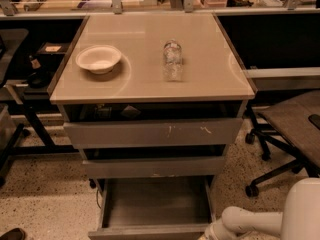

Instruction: Close bottom drawer

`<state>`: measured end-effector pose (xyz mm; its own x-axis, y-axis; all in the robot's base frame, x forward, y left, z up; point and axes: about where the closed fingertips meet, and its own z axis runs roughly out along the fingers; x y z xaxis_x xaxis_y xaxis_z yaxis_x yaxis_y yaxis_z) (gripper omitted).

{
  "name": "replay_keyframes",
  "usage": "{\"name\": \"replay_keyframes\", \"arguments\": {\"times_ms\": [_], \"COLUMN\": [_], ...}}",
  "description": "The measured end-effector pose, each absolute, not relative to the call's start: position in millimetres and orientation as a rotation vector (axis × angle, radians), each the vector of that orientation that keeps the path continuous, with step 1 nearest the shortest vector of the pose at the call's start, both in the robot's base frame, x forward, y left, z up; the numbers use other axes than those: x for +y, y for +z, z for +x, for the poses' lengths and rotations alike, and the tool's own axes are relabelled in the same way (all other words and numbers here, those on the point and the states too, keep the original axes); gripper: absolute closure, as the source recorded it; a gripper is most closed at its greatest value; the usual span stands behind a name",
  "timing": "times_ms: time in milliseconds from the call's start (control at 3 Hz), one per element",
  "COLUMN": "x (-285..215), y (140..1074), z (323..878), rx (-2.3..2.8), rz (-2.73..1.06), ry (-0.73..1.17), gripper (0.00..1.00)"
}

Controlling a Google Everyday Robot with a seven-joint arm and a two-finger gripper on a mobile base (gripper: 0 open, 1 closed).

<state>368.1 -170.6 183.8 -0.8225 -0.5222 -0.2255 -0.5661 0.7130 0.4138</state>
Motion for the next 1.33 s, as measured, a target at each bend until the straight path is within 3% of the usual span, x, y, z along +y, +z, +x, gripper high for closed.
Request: {"name": "replay_keyframes", "arguments": {"times_ms": [1000,1333], "x": [-161,-161], "y": [174,174], "z": [397,397], "rx": [2.743,2.743], "rz": [-0.991,-0.991], "ry": [0.747,0.747], "gripper": [1.00,0.82]}}
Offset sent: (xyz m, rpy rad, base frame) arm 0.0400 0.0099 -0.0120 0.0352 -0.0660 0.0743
